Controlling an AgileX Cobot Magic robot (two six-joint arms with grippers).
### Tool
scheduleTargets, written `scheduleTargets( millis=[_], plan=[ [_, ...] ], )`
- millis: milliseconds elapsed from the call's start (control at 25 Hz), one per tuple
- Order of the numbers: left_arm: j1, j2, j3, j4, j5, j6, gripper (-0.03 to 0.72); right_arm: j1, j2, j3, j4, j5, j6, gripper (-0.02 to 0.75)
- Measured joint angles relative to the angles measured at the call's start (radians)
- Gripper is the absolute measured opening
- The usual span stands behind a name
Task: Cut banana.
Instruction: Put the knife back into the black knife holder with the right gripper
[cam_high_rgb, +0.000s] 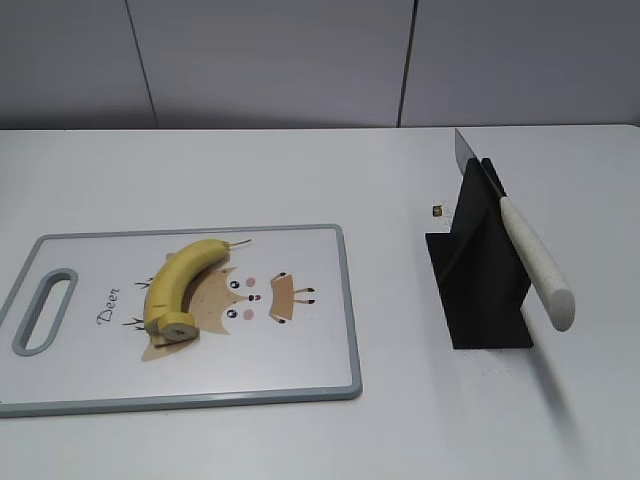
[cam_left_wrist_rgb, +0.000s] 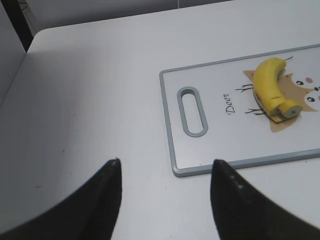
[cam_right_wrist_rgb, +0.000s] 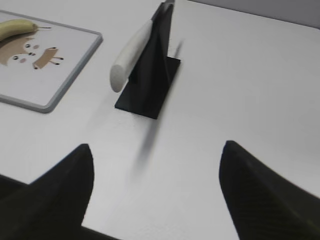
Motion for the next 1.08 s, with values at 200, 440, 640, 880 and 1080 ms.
scheduleTargets(
  millis=[200,440,640,880,1080],
  plan=[
    [0.000,0.000,0.000,0.000,0.000,0.000,0.552,-0.118,0.000,0.000,0.000,-0.001,0.000,0.592],
    [0.000,0.000,0.000,0.000,0.000,0.000,0.552,-0.195,0.000,0.000,0.000,-0.001,0.000,0.590],
    [0.000,0.000,0.000,0.000,0.000,0.000,0.552,-0.198,0.000,0.000,0.000,-0.002,0.000,0.590],
    [0.000,0.000,0.000,0.000,0.000,0.000,0.552,-0.198,0.000,0.000,0.000,-0.002,0.000,0.591],
    [0.000,0.000,0.000,0.000,0.000,0.000,0.552,-0.198,0.000,0.000,0.000,-0.002,0.000,0.591]
  ],
)
